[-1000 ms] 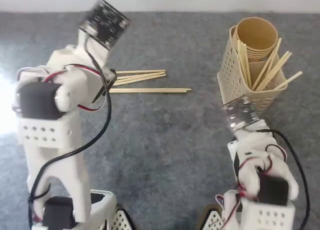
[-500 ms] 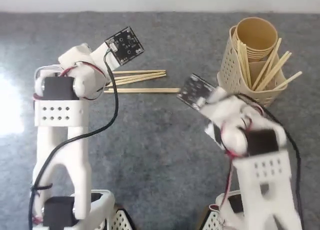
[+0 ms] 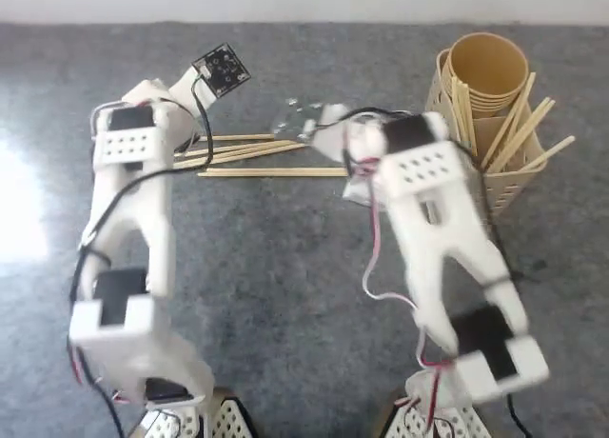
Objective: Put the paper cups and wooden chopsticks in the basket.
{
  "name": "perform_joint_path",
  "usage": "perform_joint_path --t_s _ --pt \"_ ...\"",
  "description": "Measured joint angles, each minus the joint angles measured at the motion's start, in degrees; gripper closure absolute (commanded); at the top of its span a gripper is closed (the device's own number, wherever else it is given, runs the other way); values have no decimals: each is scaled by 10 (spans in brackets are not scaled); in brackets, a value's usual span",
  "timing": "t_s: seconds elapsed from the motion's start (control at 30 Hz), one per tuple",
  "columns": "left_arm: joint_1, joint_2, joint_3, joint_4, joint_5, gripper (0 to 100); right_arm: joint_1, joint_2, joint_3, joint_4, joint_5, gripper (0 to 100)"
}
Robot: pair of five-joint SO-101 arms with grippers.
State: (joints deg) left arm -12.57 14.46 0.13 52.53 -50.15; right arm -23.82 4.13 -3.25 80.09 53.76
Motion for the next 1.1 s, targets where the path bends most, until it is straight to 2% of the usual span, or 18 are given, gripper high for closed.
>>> perform_joint_path --t_s 0.23,0.5,0.9,1.1 --pt "-14 169 -110 0 -32 878 -20 144 -40 -69 4 823" --pt "-6 229 -188 1 -80 878 0 235 -56 -160 25 823" --pt "11 329 -353 165 -142 878 18 346 -160 -166 40 823" --pt "27 397 -449 219 -164 878 19 392 -207 -166 45 824"
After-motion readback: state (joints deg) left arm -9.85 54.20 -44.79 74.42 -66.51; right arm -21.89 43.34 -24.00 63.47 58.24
